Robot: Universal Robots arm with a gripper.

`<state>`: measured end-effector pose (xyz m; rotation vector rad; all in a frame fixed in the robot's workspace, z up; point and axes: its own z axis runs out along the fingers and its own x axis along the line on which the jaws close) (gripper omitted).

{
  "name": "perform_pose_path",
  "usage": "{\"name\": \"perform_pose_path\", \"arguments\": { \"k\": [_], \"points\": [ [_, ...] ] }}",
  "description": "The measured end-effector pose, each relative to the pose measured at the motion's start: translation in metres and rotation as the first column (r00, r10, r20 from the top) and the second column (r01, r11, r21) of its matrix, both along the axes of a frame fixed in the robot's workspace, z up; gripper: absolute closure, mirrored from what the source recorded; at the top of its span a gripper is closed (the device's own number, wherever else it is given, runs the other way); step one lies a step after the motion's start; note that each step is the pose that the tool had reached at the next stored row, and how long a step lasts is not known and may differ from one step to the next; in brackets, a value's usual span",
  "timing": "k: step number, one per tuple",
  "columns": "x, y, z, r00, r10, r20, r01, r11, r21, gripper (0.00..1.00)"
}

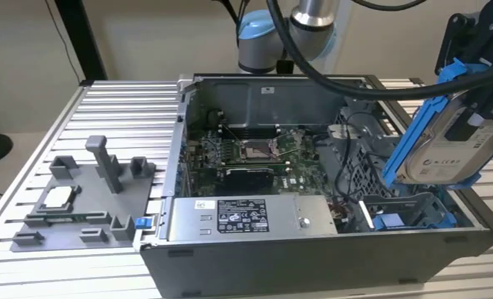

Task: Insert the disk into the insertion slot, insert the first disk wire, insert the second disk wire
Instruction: 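Insert the disk into the insertion slot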

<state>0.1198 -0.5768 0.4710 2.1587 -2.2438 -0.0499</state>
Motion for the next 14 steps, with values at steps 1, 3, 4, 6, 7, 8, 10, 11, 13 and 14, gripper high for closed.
{"name": "perform_pose_path", "arguments": {
  "k": [1,3,4,6,7,8,10,11,13,14],
  "points": [
    [0.000,0.0000,-0.0015,1.0000,-0.001,-0.0001,0.001,1.0000,-0.0001,1.00],
    [0.000,0.0000,-0.0048,1.0000,-0.002,-0.0004,0.002,1.0000,-0.0001,1.00],
    [0.000,0.0000,-0.0063,1.0000,-0.003,-0.0005,0.003,1.0000,-0.0001,1.00],
    [0.000,0.0000,-0.0094,1.0000,-0.004,-0.0008,0.004,1.0000,-0.0001,1.00],
    [0.000,0.0000,-0.0109,1.0000,-0.005,-0.0010,0.005,1.0000,-0.0001,1.00],
    [0.000,0.0000,-0.0124,1.0000,-0.006,-0.0011,0.006,1.0000,0.0000,1.00],
    [0.000,0.0000,-0.0154,1.0000,-0.007,-0.0015,0.007,1.0000,-0.0001,1.00],
    [0.000,0.0000,-0.0169,1.0000,-0.008,-0.0017,0.008,1.0000,-0.0001,1.00],
    [0.000,0.0000,-0.0198,0.9999,-0.010,-0.0023,0.010,1.0000,-0.0001,1.00],
    [0.000,-0.0001,-0.0212,0.9999,-0.011,-0.0025,0.011,0.9999,-0.0001,1.00]
  ]
}}
